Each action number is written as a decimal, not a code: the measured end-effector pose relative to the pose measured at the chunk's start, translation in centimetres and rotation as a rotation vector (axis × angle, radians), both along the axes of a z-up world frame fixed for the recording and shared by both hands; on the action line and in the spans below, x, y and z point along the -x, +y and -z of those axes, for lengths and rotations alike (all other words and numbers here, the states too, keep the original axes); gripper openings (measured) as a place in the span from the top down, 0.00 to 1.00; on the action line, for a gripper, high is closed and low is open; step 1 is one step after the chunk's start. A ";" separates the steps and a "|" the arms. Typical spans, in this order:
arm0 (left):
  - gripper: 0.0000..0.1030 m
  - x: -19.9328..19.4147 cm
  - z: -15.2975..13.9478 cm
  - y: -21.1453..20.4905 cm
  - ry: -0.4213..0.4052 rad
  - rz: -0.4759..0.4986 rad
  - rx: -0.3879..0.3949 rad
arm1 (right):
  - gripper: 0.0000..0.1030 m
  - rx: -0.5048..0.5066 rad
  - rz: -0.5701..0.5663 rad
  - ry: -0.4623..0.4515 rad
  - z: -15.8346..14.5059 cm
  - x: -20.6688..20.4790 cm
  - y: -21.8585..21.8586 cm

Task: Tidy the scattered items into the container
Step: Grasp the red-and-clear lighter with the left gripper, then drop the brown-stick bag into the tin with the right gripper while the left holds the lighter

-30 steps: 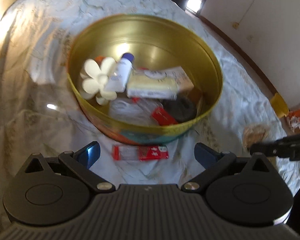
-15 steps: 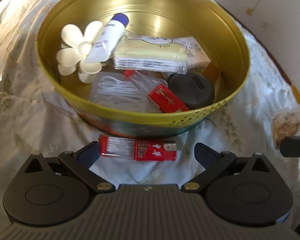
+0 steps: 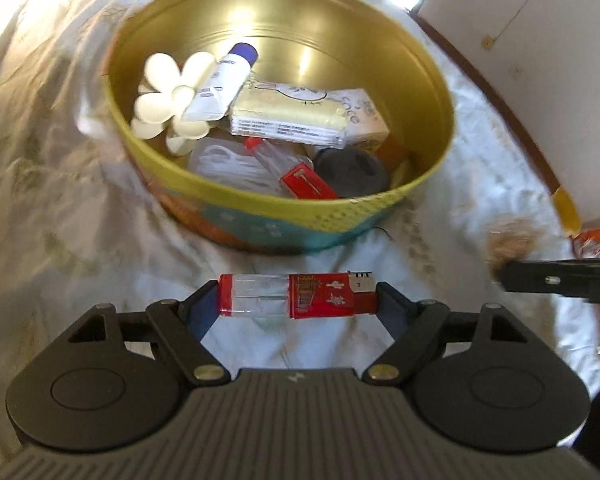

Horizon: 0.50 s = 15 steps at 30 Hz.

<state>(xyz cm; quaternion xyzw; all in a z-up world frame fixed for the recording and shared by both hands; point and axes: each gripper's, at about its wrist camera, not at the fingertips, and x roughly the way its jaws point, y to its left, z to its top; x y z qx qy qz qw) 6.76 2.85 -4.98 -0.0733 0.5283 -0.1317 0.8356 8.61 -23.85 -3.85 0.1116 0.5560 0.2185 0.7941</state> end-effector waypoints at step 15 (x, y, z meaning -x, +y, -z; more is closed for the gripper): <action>0.20 5.3 -2.7 0.4 -0.019 -0.123 0.045 | 0.83 0.124 -0.063 -0.009 0.9 1.1 1.3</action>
